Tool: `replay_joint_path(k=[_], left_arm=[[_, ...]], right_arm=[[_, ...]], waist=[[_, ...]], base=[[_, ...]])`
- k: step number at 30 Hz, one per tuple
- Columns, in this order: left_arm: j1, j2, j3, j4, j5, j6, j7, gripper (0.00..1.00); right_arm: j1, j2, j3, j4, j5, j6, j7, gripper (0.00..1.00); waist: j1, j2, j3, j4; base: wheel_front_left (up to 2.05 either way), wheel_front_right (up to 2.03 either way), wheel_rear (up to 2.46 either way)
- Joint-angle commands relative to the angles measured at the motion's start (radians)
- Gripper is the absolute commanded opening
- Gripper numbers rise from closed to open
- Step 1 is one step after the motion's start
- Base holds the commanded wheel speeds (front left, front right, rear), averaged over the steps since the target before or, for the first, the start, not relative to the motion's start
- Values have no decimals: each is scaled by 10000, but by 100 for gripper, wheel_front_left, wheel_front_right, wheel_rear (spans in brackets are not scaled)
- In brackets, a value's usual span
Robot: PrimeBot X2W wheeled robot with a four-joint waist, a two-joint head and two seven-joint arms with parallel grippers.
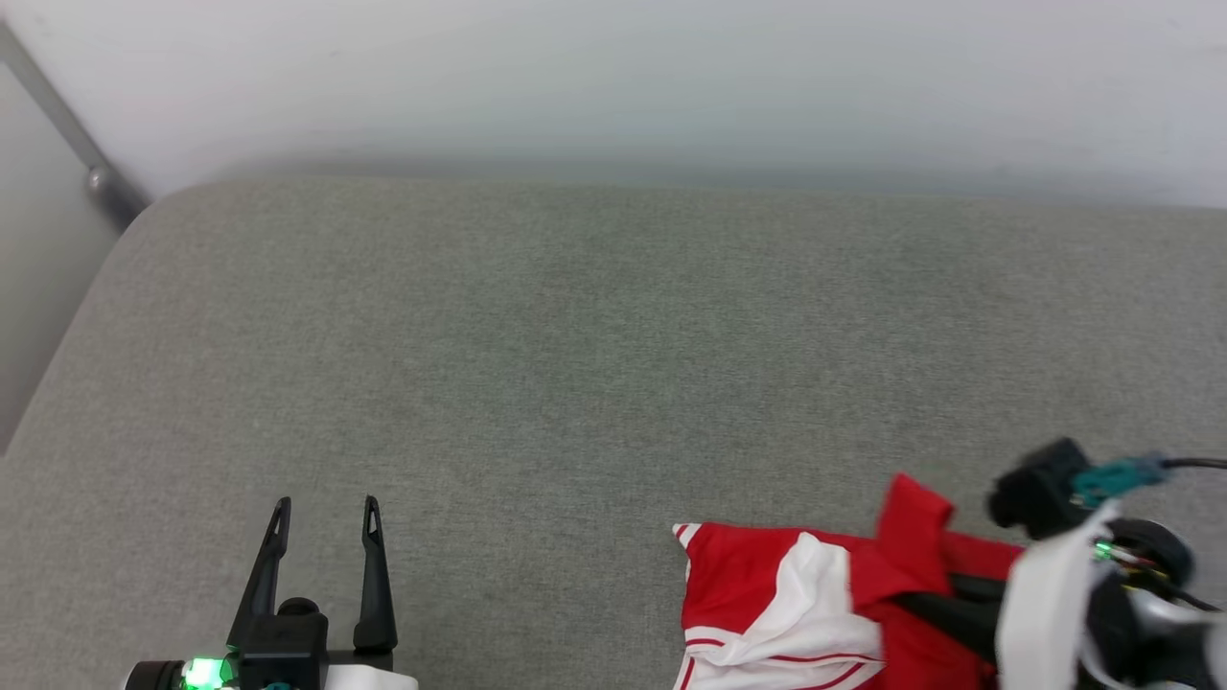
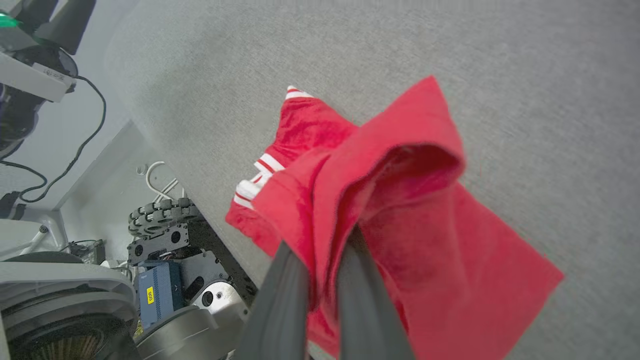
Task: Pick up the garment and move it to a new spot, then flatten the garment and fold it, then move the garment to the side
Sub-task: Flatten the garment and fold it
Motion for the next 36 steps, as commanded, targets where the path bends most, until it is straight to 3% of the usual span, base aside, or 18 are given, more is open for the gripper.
replay_joint_path(k=[1, 6, 14, 17, 21, 22, 23, 29, 36], left_arm=[[-126, -15, -20, 9, 46, -29, -25, 100], [-251, -96, -73, 18, 28, -63, -23, 100], [-562, -190, -128, 73, -8, -138, -23, 100], [-606, -220, -97, 86, -19, -152, -23, 100], [-546, -221, -38, 111, -22, -146, -25, 100], [-512, -220, -36, 127, -22, -156, -25, 100], [-480, -217, -36, 139, -17, -166, -25, 100], [-174, -212, -44, 191, 34, -155, -25, 100], [167, -263, 102, 99, -100, -141, -25, 100]], right_arm=[[-411, 175, 303, 71, -81, -5, 28, 0], [-1837, 740, 1951, 906, -336, -5, -71, 0], [-3236, 1250, 4248, 3257, -844, -5, -509, 0], [-3564, 1394, 5090, 4490, -967, -5, -986, 0], [-3762, 1501, 5646, 5144, -959, -9, -1670, 3], [-3809, 1519, 5726, 5162, -878, -8, -1862, 44], [-3902, 1485, 5785, 5117, -914, -8, -2091, 100], [-3849, 861, 5443, 4260, -1479, -6, -3697, 100], [-3137, 649, 3175, 3388, -2621, -6, -5244, 100]], waist=[[0, -1, 74, 87], [0, -1, 297, 330], [0, -1, 648, 699], [0, -1, 766, 768], [0, -1, 729, 699], [0, -1, 682, 660], [0, -1, 611, 621], [0, -1, 13, 283], [0, -1, -418, -285]], base=[[0, 0, 0], [0, 0, 0], [0, 0, 0], [0, 0, 0], [0, 0, 0], [0, 0, 0], [0, 0, 0], [0, 0, 0], [0, 0, 0]])
